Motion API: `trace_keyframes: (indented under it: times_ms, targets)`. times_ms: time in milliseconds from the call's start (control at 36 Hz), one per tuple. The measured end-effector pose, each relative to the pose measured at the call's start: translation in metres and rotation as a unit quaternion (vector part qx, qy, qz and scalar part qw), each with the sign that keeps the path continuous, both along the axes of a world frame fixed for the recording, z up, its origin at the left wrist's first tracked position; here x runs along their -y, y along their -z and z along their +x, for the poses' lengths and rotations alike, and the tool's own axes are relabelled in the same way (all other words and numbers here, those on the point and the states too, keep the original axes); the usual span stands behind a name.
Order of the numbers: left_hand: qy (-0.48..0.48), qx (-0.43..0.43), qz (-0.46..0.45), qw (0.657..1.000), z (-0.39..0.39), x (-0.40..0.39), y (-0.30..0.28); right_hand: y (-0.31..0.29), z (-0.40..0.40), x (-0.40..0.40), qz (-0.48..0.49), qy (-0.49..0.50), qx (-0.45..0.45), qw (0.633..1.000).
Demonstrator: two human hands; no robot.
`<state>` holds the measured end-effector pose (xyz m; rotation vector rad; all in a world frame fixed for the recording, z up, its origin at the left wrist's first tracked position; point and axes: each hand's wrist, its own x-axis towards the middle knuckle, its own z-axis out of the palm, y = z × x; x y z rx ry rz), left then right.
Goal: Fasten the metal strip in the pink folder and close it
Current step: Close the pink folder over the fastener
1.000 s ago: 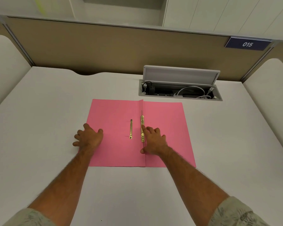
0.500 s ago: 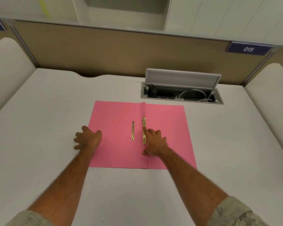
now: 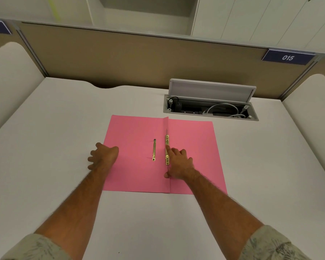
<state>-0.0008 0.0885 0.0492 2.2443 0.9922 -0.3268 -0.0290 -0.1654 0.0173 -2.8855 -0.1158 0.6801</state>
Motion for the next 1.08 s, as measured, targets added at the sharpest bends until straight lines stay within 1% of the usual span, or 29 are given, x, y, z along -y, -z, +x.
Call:
trace_keyframes:
  times_ms: [83, 167, 333, 444, 833, 1000, 1083]
  targets:
    - [0.025, -0.033, 0.059, 0.997, -0.006, 0.001, 0.003, -0.001, -0.001, -0.001, 0.0, 0.0, 0.002, 1.0]
    - [0.054, -0.051, 0.099, 0.992, -0.011, 0.002, 0.01, -0.001, 0.0, -0.001, -0.001, 0.0, 0.004, 1.0]
    - [0.07, -0.056, 0.124, 0.988, -0.015, 0.008, 0.017, 0.0, -0.001, 0.0, 0.001, 0.001, 0.006, 1.0]
    - [0.055, -0.045, 0.112, 0.991, -0.014, 0.003, 0.015, 0.001, -0.001, 0.0, 0.003, 0.002, 0.007, 1.0]
    - [-0.014, -0.002, 0.003, 1.0, -0.011, -0.014, 0.004, -0.002, -0.002, -0.001, 0.003, 0.007, 0.003, 1.0]
    - [-0.016, 0.02, 0.042, 0.999, -0.004, -0.023, -0.013, -0.005, -0.002, 0.001, 0.015, 0.015, 0.004, 1.0]
    - [-0.009, 0.034, 0.046, 0.998, 0.001, -0.026, -0.025, -0.007, -0.003, 0.001, 0.024, 0.016, 0.002, 1.0]
